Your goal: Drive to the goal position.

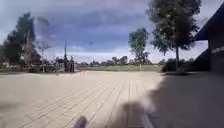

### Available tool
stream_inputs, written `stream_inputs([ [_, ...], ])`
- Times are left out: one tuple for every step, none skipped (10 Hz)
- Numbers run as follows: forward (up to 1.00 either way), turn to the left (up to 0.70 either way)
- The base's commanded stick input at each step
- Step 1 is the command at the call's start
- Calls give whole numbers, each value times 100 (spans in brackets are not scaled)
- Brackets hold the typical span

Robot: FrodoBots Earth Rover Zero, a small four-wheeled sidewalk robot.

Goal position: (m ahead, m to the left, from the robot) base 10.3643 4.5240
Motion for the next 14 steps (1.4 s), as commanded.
stream_inputs([
  [100, 0],
  [100, 0],
  [100, 0],
  [100, 0],
  [100, 0],
  [100, 0],
  [100, 0],
  [100, 0],
  [100, 0],
  [100, 0],
  [100, 0],
  [100, 0],
  [100, 17],
  [100, 27],
])
